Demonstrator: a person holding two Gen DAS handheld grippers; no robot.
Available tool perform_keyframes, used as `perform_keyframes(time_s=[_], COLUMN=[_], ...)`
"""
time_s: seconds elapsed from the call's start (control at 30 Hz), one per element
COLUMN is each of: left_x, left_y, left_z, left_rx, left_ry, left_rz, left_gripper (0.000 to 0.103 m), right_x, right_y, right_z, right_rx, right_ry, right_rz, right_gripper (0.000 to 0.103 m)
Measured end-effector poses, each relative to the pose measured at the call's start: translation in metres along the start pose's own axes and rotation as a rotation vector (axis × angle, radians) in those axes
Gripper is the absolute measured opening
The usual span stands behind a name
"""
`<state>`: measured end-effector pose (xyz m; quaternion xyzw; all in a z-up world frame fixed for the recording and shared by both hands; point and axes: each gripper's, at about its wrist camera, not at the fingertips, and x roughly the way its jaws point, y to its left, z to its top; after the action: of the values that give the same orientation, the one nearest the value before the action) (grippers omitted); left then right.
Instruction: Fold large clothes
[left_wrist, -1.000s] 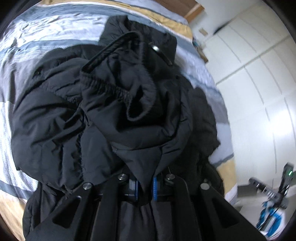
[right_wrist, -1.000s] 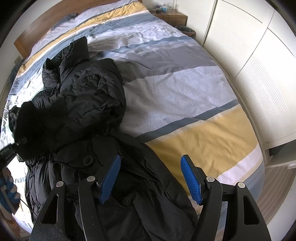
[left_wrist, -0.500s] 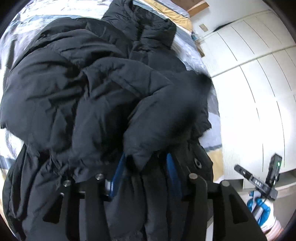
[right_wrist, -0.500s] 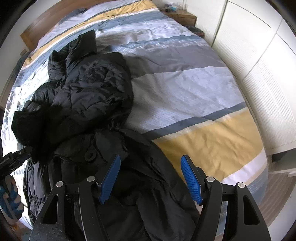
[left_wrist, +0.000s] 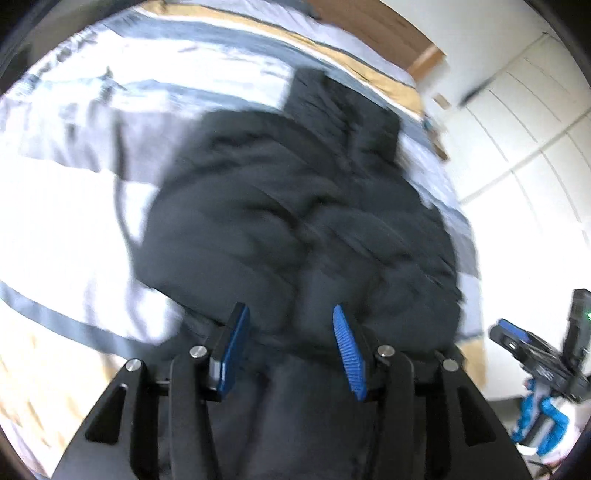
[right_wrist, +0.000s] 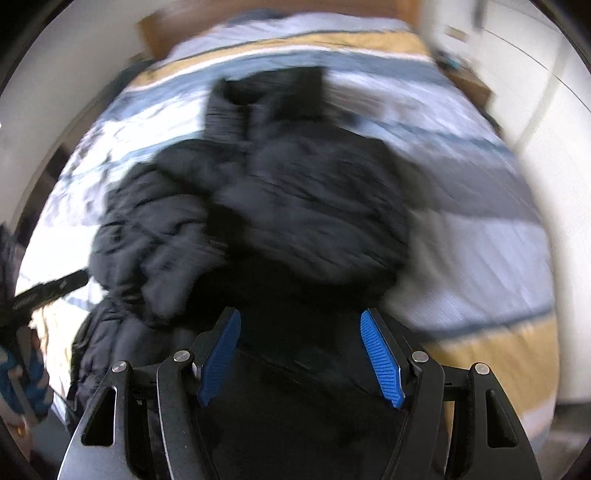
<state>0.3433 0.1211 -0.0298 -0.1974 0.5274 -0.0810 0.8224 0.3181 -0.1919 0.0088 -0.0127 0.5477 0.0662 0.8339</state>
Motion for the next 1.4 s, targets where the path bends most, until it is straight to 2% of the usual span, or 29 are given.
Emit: perform_keyframes(time_s=[0.13,0.3,0.43,0.53,0.6,0.7,0.8,0.9,1.0,1.17,1.4], left_x=[0.009,0.04,0.077,0.079,0.069,0.048,0.036,0.04,0.06,0.095,0.097], left_y=[0.024,0.04,0.05,0.055,0.054,0.05,0.04,0.031,0.025,0.022,0.008], left_z=[0.022,0.027,0.011,0.004,0.004,0.014,0.035,0.059,0.072,0.055,0.025], left_rx=[-0.007,-0.006,-0.008,-0.013,0.007,0.047,0.101,0.123,0.128,0.114,0.113], left_ry=[-0.027,0.005,0.073,0.087,0.096,0.057,0.014,-0.009,-0.011,0.0,-0.061], left_rz=[0.066,0.076,0.079,0.059,0.045,0.037,0.037,0.034,0.067,0.152,0.248], left_gripper=[0.045,0.045,0.045,0.045,0.045,0.045,0.045,0.045,0.045,0.045,0.049], right_x=[0.025,0.064,0.107,0.123,0.118,0.097,0.076,0.068,0.083,0.124,0.134], right_y=[0.06,0.102,0.092,0.077,0.072,0.069,0.073,0.082,0.095,0.101,0.086], right_z=[0.015,0.018,0.014,0.005,0.002,0.005,0.015,0.03,0.044,0.037,0.025], right_rx=[-0.114,-0.195,-0.158,-0.14,-0.145,-0.152,-0.166,-0.194,-0.218,-0.276,-0.294], right_ry=[-0.005,0.011,0.075,0.112,0.109,0.073,0.021,-0.025,-0.031,0.029,0.026], right_rz=[0.099,0.146,0.117,0.081,0.066,0.063,0.086,0.104,0.12,0.11,0.143], right_gripper=[0.067,0.067,0.067,0.067,0.067,0.067,0.067,0.067,0.067,0.067,0.067])
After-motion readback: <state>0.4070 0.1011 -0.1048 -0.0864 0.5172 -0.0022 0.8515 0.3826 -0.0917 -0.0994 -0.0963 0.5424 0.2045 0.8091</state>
